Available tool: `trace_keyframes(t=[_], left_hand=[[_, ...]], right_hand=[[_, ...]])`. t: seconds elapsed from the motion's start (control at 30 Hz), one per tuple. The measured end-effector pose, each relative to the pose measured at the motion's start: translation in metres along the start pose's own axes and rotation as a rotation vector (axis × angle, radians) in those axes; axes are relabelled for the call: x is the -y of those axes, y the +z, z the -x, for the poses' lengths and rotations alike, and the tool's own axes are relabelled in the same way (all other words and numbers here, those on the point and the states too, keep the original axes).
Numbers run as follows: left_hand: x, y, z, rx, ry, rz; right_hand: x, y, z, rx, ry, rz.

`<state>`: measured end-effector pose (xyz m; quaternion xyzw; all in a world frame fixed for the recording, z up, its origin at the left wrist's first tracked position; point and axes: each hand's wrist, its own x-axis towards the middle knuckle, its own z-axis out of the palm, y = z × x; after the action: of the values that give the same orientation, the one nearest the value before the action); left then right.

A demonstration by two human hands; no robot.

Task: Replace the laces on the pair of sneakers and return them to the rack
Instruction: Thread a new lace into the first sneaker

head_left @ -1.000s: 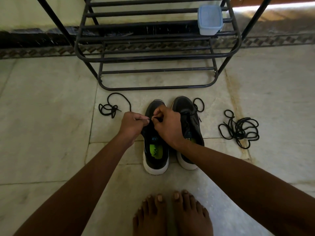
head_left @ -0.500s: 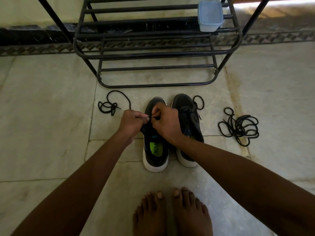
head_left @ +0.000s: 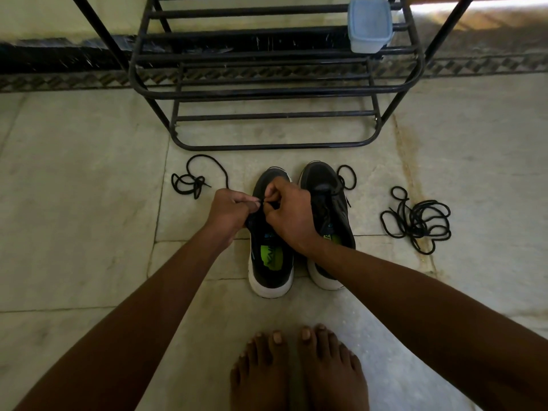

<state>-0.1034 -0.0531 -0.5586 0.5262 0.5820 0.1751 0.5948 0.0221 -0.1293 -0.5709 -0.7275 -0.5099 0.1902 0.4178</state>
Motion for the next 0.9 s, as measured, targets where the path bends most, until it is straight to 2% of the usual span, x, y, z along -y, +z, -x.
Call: trace_keyframes(t=[0.4, 0.63, 0.9], left_hand=[[-0.004, 0.003, 0.005, 0.006, -0.014, 0.014], [-0.007, 0.002, 0.008, 0.005, -0.146, 0.125], [0.002, 0.004, 0.007, 0.013, 0.017, -0.055]], right_hand=[[0.0, 0.002, -0.008, 0.091, -0.015, 0.114], [-0.001, -0.003, -0.012, 0.127, 0.01, 0.051], [0.008, -0.004, -0.013, 0.156, 0.032, 0.213]])
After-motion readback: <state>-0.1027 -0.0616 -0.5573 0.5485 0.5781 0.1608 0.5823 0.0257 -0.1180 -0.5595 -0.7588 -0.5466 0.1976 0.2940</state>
